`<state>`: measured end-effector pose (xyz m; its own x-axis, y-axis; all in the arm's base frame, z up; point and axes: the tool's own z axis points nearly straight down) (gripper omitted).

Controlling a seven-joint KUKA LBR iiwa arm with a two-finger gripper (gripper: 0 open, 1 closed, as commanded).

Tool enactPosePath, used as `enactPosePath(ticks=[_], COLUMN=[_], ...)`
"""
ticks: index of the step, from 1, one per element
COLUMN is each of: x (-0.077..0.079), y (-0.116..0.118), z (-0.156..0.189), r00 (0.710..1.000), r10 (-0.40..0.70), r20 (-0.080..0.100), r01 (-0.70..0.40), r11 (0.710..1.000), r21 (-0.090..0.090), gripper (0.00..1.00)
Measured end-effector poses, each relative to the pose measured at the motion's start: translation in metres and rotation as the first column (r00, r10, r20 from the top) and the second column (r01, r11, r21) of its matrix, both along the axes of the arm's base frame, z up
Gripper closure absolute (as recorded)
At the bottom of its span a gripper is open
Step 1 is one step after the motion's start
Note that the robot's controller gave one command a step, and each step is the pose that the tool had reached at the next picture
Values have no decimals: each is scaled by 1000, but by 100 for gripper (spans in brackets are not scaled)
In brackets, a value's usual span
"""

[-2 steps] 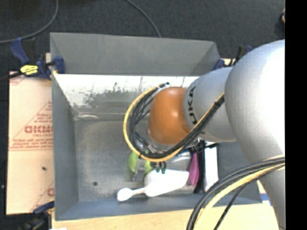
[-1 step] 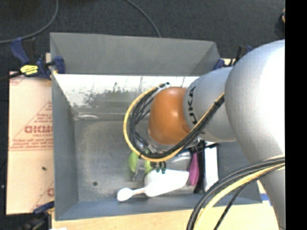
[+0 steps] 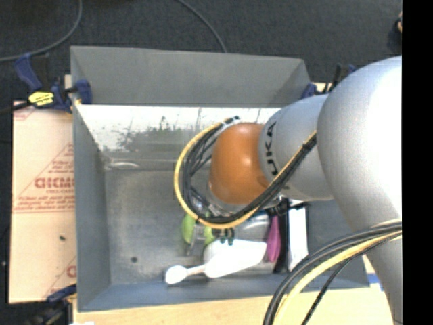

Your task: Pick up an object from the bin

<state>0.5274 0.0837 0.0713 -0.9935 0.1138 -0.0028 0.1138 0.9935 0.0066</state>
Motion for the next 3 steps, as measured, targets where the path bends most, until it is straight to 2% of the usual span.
enactPosePath(ticks=[3], x=[-1], y=[-1], z=[23], r00=[1000], r10=[-1], r20=[-3], r01=[1], r11=[1000], r21=[0], gripper=[100])
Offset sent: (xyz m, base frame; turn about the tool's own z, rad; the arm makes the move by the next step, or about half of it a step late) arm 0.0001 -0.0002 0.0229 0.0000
